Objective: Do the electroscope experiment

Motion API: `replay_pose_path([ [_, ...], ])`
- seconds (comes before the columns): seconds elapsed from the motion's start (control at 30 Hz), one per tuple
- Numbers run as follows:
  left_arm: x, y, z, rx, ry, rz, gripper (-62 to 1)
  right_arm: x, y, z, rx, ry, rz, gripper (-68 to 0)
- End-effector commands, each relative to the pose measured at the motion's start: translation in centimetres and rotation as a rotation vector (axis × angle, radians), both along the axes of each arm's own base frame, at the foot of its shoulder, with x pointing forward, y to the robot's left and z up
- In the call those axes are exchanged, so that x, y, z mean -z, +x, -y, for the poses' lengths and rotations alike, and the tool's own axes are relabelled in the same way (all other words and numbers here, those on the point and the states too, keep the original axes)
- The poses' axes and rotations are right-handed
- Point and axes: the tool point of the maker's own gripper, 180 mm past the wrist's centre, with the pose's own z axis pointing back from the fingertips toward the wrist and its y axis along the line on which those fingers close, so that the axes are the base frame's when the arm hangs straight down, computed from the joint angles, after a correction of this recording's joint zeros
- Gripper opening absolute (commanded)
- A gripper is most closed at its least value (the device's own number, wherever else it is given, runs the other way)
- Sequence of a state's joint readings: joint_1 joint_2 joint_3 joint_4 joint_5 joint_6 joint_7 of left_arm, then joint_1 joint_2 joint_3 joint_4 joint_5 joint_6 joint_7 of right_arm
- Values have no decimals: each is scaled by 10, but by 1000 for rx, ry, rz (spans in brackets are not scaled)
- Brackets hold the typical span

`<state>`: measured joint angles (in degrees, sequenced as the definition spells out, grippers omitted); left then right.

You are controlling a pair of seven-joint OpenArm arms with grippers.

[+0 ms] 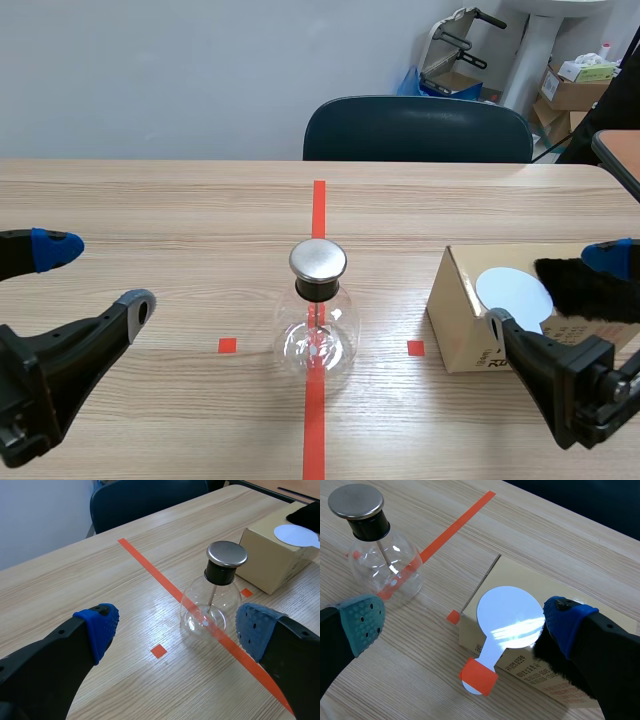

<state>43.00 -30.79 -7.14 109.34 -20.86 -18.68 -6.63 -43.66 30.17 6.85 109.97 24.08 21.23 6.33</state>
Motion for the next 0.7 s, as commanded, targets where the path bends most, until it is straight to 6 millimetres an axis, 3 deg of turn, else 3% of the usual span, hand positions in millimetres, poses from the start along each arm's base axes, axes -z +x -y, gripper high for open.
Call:
replay_pose_path([
  [0.0, -1, 0, 1, -5, -8, -4, -103, -11, 5, -1, -5, 11, 38, 4],
  [0.67, 1, -1, 2, 12, 29, 7, -103, -13, 5, -3, -18, -5, 60, 4],
])
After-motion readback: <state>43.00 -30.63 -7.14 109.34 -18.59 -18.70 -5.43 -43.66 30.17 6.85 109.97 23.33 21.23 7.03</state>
